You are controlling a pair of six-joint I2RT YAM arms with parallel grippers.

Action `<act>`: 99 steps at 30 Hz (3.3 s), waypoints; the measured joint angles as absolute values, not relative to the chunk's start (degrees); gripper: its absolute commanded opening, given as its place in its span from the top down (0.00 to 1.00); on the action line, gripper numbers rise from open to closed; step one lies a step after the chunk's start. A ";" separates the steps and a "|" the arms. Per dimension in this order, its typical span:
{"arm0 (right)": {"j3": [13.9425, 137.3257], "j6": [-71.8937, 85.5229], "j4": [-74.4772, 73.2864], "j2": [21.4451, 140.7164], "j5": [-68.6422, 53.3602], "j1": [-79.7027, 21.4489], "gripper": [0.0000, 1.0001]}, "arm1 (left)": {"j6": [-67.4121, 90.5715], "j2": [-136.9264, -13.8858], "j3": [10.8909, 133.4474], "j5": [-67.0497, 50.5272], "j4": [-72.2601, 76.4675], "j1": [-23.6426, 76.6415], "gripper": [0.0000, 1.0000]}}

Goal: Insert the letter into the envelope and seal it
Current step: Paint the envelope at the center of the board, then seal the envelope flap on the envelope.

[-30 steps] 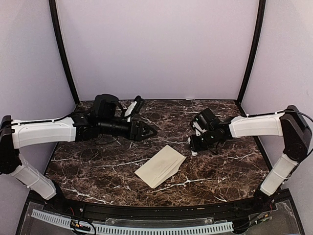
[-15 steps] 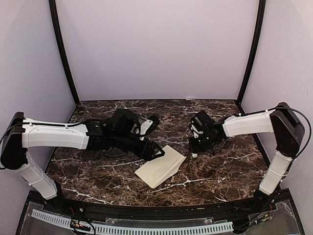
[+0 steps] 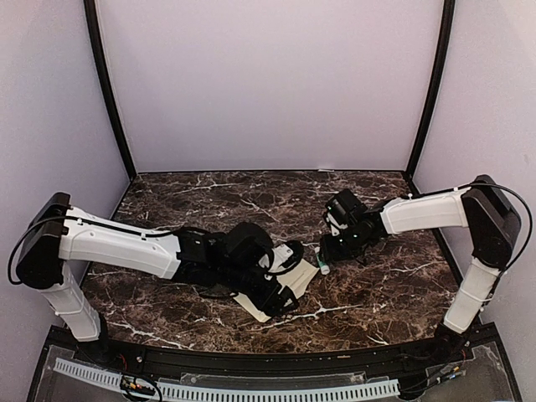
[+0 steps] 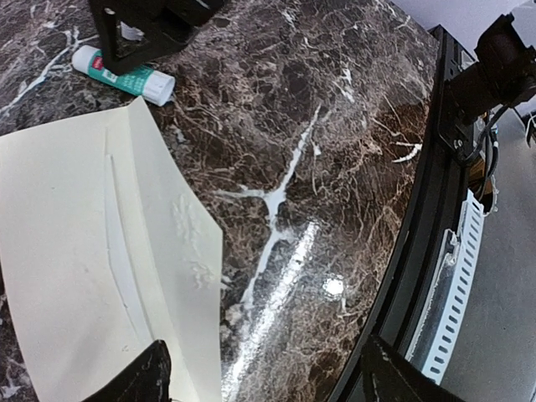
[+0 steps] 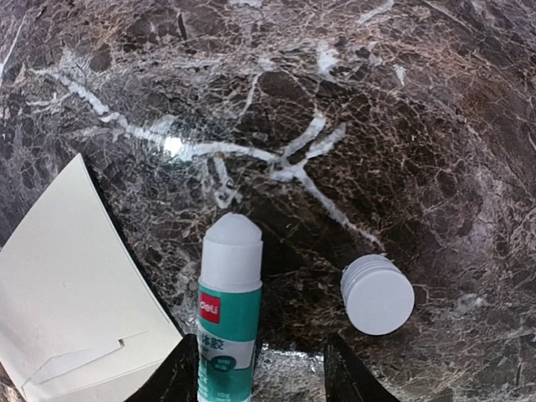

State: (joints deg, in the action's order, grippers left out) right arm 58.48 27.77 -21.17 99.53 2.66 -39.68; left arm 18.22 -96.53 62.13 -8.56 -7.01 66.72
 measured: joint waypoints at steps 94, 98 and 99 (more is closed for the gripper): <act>37.71 38.22 11.94 88.68 -24.14 -45.65 0.84 | 34.63 -113.16 66.11 -15.51 4.64 59.09 1.00; 38.39 38.48 13.54 91.24 -24.47 -46.02 0.85 | 35.03 -113.16 65.80 -15.64 4.69 58.98 0.98; 38.59 38.48 13.93 91.74 -24.49 -46.09 0.85 | 35.11 -113.16 65.76 -15.62 4.69 58.98 0.97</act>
